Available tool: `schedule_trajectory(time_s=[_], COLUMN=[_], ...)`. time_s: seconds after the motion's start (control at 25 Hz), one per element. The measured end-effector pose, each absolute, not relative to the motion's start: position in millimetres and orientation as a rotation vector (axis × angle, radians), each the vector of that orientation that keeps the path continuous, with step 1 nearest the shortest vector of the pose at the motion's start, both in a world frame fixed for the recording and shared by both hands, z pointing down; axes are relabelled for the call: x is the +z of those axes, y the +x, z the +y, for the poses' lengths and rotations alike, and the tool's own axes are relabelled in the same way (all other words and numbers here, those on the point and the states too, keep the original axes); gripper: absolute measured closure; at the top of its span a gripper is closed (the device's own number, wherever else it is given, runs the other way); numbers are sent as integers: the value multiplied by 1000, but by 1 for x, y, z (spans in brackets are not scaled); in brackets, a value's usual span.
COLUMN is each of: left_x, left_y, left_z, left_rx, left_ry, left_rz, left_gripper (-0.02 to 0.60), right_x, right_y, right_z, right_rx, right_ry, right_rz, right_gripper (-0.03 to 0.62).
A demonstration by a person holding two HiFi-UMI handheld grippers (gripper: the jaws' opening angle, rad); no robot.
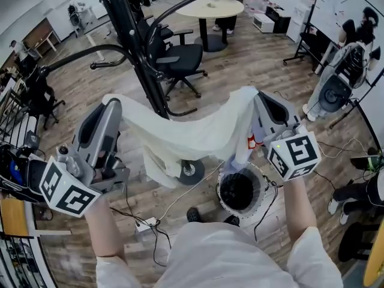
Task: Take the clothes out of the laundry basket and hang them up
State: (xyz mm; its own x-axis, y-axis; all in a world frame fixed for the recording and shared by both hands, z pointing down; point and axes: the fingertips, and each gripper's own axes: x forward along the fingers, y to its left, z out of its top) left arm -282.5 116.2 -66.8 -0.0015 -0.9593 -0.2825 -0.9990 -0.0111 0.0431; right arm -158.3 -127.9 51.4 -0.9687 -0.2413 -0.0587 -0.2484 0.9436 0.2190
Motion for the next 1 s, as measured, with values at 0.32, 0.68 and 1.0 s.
schedule_trajectory(time_s=[0.32, 0.68, 1.0], left_x=[-100, -146, -186], left_y=[-295, -317, -333], left_z=[140, 166, 200], left_rx=[307, 272, 258], left_ry=[-2012, -1883, -1720], left_rz=[2050, 2039, 2038], left_gripper=[547, 546, 546], right_x=[-27, -118, -197], right_y=[-172, -191, -214], right_z=[-111, -104, -117], right_rx=[448, 560, 627], right_ry=[-336, -321, -371], right_rz=[2936, 2802, 2704], right_gripper=[589, 589, 588])
